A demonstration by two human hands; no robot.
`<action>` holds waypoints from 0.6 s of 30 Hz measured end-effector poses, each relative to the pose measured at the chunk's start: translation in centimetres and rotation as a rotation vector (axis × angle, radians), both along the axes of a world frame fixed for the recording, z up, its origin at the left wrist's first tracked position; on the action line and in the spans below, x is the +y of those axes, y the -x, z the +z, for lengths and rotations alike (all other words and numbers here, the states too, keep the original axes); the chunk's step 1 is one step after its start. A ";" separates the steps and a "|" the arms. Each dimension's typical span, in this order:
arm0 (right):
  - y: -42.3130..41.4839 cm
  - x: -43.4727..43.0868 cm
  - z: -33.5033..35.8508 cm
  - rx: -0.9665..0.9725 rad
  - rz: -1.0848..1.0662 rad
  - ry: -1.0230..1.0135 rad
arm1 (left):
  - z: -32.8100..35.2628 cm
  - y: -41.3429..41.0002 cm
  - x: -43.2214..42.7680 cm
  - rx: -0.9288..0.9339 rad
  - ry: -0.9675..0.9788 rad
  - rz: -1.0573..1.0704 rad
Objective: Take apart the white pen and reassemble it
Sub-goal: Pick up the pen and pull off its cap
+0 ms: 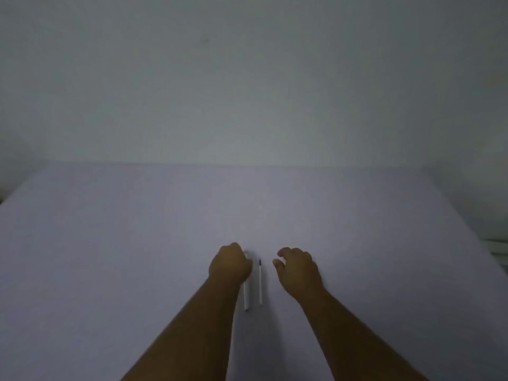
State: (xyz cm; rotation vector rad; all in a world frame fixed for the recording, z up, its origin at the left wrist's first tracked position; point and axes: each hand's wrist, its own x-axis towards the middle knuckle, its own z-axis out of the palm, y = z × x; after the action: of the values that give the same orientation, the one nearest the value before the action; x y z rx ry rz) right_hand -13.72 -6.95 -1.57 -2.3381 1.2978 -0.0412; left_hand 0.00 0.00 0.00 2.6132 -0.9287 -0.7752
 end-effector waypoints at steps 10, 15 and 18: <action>-1.8 0.7 -2.9 -0.117 -0.061 -0.090 | -4.6 1.7 2.3 0.159 0.147 0.186; -4.1 0.6 -1.5 -0.343 -0.298 -0.361 | -3.8 1.8 2.7 0.121 0.302 0.127; -5.1 0.1 -0.7 -0.386 -0.348 -0.469 | -3.4 2.0 2.5 0.102 0.348 0.051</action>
State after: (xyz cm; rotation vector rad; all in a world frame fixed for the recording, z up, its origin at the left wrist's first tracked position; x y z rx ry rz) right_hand -8.66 -6.88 -2.23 -1.6021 1.3257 -0.2560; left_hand -2.01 2.53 -3.41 2.2665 -0.8755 -0.6596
